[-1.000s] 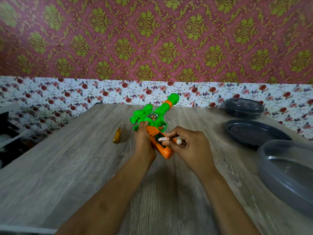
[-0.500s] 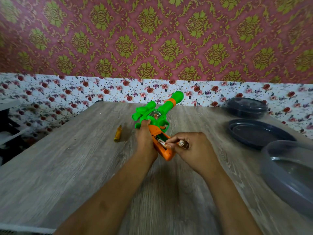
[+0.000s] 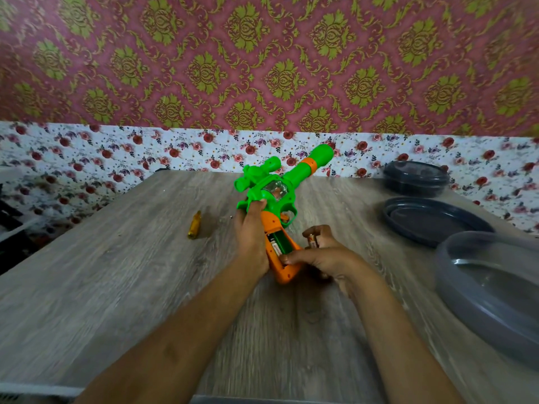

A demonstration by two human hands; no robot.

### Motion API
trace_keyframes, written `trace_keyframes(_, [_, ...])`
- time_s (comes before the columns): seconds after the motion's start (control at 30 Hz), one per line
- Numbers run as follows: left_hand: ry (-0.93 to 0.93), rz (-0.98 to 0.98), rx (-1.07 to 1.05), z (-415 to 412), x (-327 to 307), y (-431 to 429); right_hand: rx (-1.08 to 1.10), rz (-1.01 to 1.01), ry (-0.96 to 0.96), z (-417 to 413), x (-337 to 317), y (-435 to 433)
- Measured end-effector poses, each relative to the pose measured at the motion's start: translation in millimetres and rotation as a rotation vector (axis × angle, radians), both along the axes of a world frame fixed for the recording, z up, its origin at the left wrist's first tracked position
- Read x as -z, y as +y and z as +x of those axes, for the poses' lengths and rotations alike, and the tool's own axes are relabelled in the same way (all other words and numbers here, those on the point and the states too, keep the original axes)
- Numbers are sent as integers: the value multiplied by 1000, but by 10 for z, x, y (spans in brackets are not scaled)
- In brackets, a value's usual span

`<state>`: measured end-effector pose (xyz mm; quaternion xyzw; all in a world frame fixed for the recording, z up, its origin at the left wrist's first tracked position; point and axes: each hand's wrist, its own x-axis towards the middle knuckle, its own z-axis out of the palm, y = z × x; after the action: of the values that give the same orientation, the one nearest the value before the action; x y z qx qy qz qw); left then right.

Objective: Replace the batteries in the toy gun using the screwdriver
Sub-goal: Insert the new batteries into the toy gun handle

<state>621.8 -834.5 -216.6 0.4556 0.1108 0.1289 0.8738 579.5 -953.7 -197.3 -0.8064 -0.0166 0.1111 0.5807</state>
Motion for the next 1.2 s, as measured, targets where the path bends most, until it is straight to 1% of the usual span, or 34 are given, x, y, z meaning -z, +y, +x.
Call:
trace_keyframes(0.07, [-30,2,-26,5,-32,26,-28,44,-11,13,14,-3])
trace_keyframes(0.13, [-55,-47,-14,16,-52,71,-43,155,10,25,24,14])
trace_keyframes(0.27, [-50,-68,-33,24,-63,138,45,570,85,92,-38,10])
trace_keyframes(0.3, [-41,-74,-35,20,-71,147,66,622,89,92,-58,9])
trace_keyframes(0.4, [-44,-73,-34,15,-71,154,95,666,43,88,-35,15])
trace_keyframes(0.47, [-45,-48,-20,11,-73,155,115,670,-30,101,1,22])
trace_keyframes(0.53, [-52,18,-19,2,-74,143,148,624,-124,98,9,33])
trace_keyframes(0.6, [-86,128,-28,-9,-72,106,186,532,-300,101,38,55])
trace_keyframes(0.67, [-120,218,-27,-41,-81,61,190,441,-533,107,89,82])
trace_keyframes(0.73, [-155,254,-19,-61,-93,35,159,404,-668,118,122,97])
trace_keyframes(0.8, [-175,261,21,-62,-103,35,121,411,-703,125,120,99])
trace_keyframes(0.9, [-161,265,79,-52,-90,49,85,414,-685,134,133,122])
trace_keyframes(1.07, [-78,203,120,-38,-71,48,101,327,-715,164,160,145])
trace_keyframes(1.2, [-47,144,79,-39,-82,50,91,214,-754,144,162,167])
